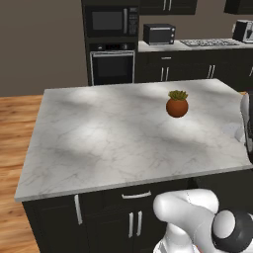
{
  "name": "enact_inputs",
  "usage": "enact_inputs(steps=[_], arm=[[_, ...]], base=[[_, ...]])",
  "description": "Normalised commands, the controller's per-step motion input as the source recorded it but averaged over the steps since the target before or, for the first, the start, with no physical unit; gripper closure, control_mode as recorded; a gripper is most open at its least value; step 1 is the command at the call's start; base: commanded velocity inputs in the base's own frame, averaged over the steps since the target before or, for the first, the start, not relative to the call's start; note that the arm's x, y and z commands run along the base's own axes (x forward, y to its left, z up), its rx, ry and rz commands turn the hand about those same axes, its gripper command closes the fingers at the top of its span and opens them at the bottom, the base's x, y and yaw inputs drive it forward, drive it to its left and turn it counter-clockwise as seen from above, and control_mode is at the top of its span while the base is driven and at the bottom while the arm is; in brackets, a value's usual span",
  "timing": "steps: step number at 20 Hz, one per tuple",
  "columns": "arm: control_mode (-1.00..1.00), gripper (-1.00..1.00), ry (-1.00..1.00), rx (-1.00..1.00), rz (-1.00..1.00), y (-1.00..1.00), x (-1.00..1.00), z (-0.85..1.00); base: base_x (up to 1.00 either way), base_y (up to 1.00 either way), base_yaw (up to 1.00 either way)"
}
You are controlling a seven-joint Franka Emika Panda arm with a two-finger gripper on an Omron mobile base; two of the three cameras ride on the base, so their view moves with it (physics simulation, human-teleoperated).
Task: Take the pizza cutter from the drawer on the right and place it on the dining counter for cutting.
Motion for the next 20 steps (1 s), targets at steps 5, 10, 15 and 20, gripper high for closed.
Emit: enact_inputs(steps=[5, 10, 15, 20], arm=[[-1.0, 1.0, -0.05, 0.0, 0.0, 0.96, 0.15, 0.09], [-1.0, 1.0, -0.01, -0.01, 0.0, 0.86, 0.33, 0.0], [-1.0, 1.0, 0.0, 0.0, -0.02, 0.55, 0.15, 0.02], [-1.0, 1.0, 0.0, 0.0, -0.12, 0.38, 0.16, 0.1]], base=[[0.0, 0.0, 0.0], [0.0, 0.0, 0.0], [0.0, 0.0, 0.0], [0.0, 0.0, 0.0]])
